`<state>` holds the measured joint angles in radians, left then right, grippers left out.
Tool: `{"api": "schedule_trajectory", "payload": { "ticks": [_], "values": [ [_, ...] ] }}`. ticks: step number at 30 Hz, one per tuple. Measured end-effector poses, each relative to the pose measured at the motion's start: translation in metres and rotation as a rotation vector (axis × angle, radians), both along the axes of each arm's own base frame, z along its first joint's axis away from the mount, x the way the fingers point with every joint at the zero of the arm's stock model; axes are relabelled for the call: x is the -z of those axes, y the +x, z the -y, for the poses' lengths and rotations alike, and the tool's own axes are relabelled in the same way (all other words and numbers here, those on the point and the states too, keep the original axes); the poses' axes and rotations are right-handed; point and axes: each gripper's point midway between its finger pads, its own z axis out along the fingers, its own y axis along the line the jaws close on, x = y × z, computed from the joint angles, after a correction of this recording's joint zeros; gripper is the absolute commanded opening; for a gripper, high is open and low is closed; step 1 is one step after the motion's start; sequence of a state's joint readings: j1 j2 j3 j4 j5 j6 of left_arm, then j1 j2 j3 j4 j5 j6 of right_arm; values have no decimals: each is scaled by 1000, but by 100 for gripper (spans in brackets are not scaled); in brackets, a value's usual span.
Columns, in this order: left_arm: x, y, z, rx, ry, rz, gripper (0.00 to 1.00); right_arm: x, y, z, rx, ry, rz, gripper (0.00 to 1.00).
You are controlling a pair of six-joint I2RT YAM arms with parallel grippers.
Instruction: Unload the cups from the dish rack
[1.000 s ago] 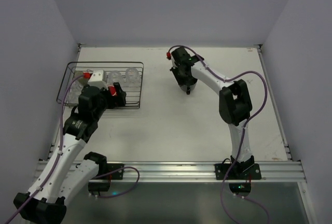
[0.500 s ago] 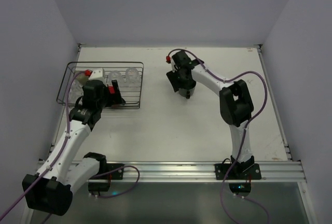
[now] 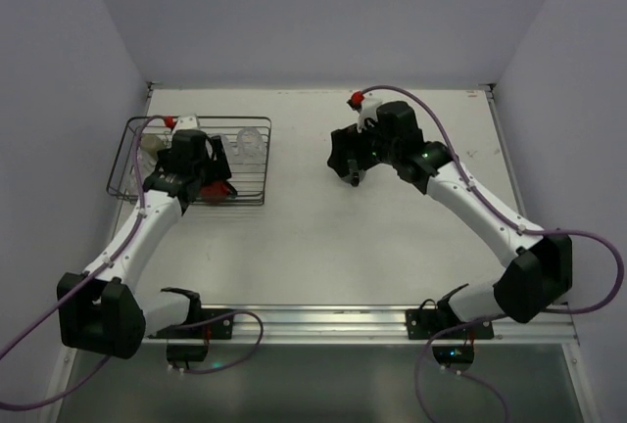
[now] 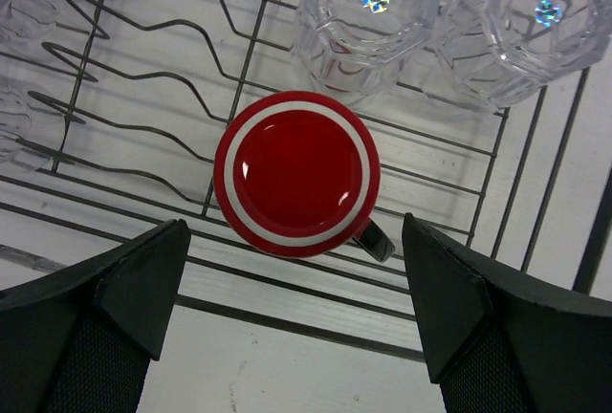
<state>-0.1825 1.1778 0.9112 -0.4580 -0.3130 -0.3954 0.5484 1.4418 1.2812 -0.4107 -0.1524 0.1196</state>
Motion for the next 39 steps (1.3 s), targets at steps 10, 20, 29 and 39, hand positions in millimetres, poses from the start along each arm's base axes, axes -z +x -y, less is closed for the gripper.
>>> {"api": "schedule_trajectory", "payload": {
  "ticks": [10,20,29,39],
  "values": [
    [23,18,-2,-49,8,-77,100,-6,-28,-23,-116,103,8,99],
    [47,24,-9,-79,54,-150,100,-10,-43,-43,-184,119,16,99],
    [58,32,-11,-98,73,-177,74,-13,-60,-61,-256,136,15,99],
    [32,21,-3,-90,-15,-91,30,-50,-79,-76,-252,365,34,96]
  ]
}}
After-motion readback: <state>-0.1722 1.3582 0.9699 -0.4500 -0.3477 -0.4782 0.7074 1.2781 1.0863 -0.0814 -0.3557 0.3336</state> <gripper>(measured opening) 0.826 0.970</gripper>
